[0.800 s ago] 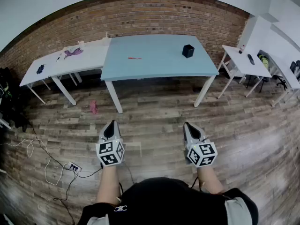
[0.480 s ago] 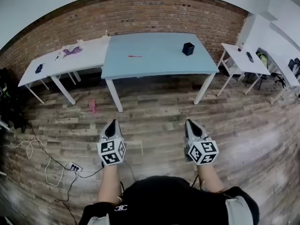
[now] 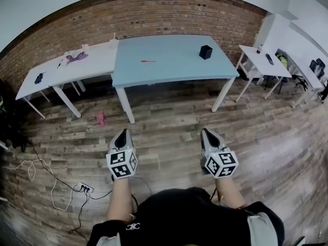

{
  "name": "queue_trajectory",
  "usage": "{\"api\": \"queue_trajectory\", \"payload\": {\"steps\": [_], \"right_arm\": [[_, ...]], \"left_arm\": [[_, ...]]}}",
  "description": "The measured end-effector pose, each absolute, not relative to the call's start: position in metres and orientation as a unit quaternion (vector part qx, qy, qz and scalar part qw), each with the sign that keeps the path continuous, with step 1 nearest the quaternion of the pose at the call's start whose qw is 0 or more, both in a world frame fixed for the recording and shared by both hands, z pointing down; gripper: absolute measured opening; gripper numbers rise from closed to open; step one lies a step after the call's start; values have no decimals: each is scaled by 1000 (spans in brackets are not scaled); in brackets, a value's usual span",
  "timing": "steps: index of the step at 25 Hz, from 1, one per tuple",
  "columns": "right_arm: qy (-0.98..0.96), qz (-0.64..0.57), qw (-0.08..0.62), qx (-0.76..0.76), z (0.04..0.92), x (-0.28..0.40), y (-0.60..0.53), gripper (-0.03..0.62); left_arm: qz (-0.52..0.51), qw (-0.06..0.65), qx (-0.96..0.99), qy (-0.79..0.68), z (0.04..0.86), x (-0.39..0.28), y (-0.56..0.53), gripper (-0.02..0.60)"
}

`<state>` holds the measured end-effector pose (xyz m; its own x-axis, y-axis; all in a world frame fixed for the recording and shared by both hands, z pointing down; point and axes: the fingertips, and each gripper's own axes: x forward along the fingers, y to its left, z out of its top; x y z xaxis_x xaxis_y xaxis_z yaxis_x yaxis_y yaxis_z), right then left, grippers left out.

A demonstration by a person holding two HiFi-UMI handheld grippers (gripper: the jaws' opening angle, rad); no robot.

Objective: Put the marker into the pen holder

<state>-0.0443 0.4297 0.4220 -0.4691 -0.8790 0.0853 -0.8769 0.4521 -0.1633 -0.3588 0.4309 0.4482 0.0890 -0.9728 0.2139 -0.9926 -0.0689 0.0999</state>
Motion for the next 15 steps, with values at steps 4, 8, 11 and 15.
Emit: {"api": "queue_trajectory", "payload": {"steps": [4,8,11,15], "right_arm": [[851,-90,1,-517,426,-61,433,3],[849,-87,-10,-521,431,-65,435,3],[847,-88,-9,-524,431,-64,428,3],[850,-84,-7,-520,430,-69,410,3]], "left_arm": [[42,115,731,-672,453,-378,425,6],[40,119,733,-668,457,-385,421,6],[40,117,736,-666,458,-386,415,6],[43,115,734,-668,458,-391,400,8]]}}
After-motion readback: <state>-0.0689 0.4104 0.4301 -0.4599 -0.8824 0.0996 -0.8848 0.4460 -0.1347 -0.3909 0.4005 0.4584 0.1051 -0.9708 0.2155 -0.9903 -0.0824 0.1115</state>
